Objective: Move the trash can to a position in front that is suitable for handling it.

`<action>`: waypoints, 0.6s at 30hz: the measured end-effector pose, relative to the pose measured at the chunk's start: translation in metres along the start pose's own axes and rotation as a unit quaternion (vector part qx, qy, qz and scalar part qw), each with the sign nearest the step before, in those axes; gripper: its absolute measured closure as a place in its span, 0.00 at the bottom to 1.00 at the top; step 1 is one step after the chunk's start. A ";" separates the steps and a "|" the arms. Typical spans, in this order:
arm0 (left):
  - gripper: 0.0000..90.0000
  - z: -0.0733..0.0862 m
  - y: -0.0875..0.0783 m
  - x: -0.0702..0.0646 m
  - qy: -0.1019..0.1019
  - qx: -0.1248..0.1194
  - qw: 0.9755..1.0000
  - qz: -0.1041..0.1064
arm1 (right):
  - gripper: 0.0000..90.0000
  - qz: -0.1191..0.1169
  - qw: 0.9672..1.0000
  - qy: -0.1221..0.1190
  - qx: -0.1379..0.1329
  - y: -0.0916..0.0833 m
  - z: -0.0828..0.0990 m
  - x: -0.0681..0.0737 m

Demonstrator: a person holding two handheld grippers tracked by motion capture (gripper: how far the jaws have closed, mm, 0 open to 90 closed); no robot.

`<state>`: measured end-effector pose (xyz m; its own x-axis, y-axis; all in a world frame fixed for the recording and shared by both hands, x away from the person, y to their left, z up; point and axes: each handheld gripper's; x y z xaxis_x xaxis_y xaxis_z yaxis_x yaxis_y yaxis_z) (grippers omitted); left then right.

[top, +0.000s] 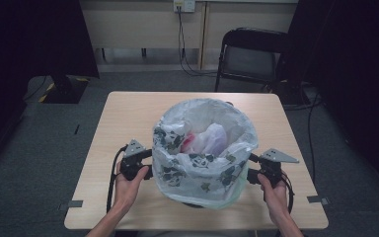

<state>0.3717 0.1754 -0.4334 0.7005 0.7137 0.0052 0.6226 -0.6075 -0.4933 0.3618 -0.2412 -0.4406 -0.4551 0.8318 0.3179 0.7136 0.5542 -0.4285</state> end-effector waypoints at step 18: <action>0.47 0.015 -0.027 0.007 0.015 -0.011 1.000 0.012 | 0.39 -0.049 0.998 -0.030 0.033 0.013 -0.003 0.021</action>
<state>0.3547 0.2019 -0.4335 0.7255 0.6879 0.0190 0.6123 -0.6327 -0.4742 0.3630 -0.2164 -0.4368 -0.5537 0.7728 0.3102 0.6279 0.6321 -0.4540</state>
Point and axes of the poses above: each handheld gripper's, and its own axes: y roughly forward along the jaws, z roughly out of its underside, x roughly to its left, and after that the axes turned 11 degrees about y, right-handed
